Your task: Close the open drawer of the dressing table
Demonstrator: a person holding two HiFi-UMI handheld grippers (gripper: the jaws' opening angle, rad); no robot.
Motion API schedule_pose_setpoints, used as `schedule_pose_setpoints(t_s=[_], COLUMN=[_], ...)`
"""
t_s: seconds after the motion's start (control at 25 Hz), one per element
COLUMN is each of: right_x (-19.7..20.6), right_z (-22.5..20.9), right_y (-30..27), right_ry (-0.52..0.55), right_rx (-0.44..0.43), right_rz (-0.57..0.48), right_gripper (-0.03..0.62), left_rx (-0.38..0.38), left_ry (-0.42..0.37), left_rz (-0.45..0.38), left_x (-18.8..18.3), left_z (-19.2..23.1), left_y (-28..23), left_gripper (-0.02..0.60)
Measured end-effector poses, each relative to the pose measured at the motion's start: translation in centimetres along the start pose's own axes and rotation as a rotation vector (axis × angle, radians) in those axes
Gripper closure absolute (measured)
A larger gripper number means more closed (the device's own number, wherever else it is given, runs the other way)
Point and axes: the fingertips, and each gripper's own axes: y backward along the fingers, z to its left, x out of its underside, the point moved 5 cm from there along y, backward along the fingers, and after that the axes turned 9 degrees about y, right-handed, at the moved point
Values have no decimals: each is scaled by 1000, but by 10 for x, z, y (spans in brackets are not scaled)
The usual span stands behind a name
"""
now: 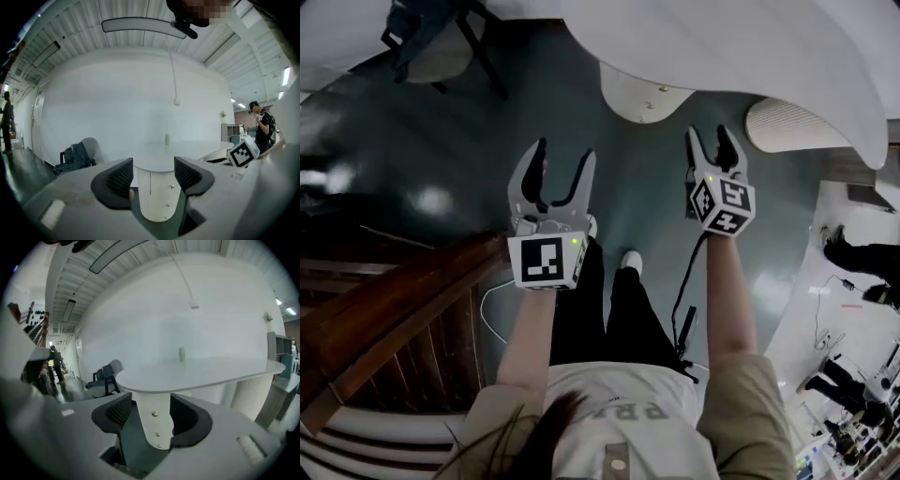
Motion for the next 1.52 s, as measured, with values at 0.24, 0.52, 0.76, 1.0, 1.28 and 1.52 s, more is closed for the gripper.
schedule_pose_setpoints(t_s=[0.24,0.52,0.76,1.0,1.28,1.52], right_x=[-74,-140,-177,-187,-185,-182], right_z=[-8,-3,-8,-5,-11,-7], right_y=[119,244,321,363,384,392], right_ry=[-20,21,-18,8,42,115], right_rx=[15,7,71,79,85,108], right_rz=[-80,-146,-235,-289,-294,-295], right_gripper=[335,362,406,428,468,517], left_rx=[35,73,86,72,64,51], left_ry=[-36,-96,-65,-86,-141,-140], left_rz=[-73,-110,-128,-204,-242,-251], left_x=[-73,-122,-140,-163,-165,-160], left_z=[-42,-75,-94,-112,-136,-139], left_y=[49,117,160,175,182,194], left_gripper=[293,293,312,371,449,491])
